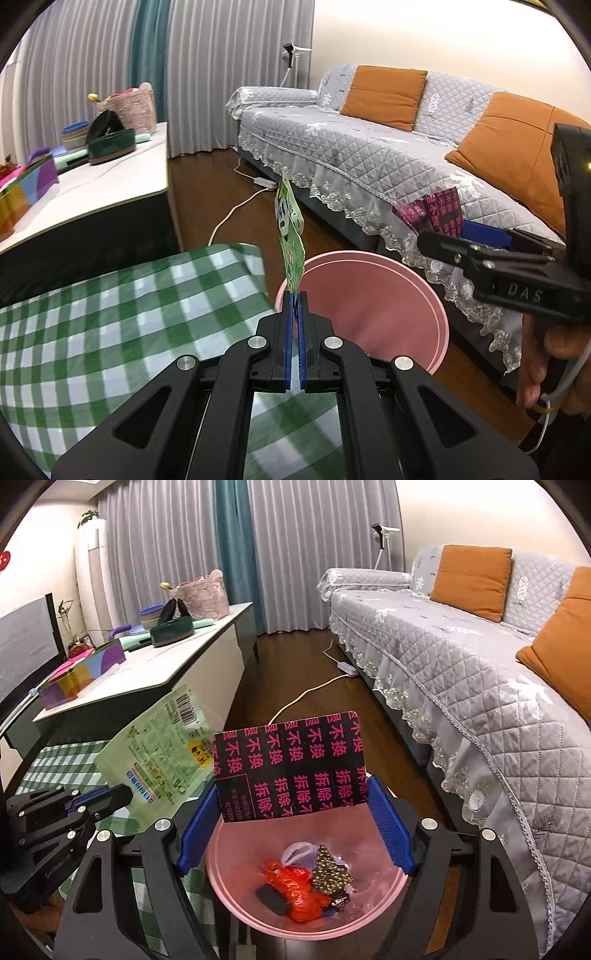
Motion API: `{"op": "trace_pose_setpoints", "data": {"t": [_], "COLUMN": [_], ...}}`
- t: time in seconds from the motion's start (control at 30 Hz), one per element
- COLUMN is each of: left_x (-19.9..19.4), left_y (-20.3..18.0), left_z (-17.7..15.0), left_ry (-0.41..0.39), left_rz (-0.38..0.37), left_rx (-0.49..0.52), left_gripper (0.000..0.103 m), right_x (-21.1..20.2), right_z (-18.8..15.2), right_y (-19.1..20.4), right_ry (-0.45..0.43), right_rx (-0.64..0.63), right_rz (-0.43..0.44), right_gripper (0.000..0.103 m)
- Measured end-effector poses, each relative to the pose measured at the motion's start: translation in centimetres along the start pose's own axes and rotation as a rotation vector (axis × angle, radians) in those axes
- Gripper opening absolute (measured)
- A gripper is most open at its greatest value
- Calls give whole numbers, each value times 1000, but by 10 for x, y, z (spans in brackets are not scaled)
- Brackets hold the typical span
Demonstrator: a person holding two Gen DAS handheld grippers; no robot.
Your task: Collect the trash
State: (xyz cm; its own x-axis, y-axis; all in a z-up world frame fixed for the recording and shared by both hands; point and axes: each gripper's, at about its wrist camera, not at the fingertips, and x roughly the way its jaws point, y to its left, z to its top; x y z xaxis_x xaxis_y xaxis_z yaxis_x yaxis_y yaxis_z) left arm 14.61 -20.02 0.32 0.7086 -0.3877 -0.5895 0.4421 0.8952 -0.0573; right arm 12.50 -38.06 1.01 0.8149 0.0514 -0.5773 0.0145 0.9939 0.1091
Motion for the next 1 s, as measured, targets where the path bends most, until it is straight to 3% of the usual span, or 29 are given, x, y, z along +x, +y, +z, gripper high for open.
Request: {"op": "trace_pose_setpoints", "data": {"t": [0.27,0.33,0.47,0.6,0.87,1.0], "left_x": [23,30,30,16,-41,-86], "left_y": [-14,-19,-22,-19,-16,-11], "left_z": [13,14,14,12,7,-1], "left_ry": [19,32,36,31,2,-27], "left_rz": [-72,-86,-81,-71,-29,5], "left_rx": [6,15,17,15,60,81], "left_gripper": [2,5,31,32,72,81], "right_x": [8,11,10,8,-19,-44], "right_z": [-3,-2,-3,-3,1,0], "right_y": [-17,-20,-27,-29,-21,-12], "right_ry": [23,31,35,32,-5,-17], "right_rx": [19,21,43,48,69,81], "right_rz": [-56,-86,-90,-100,-96,-59], "right_gripper": [78,84,85,89,97,98]}}
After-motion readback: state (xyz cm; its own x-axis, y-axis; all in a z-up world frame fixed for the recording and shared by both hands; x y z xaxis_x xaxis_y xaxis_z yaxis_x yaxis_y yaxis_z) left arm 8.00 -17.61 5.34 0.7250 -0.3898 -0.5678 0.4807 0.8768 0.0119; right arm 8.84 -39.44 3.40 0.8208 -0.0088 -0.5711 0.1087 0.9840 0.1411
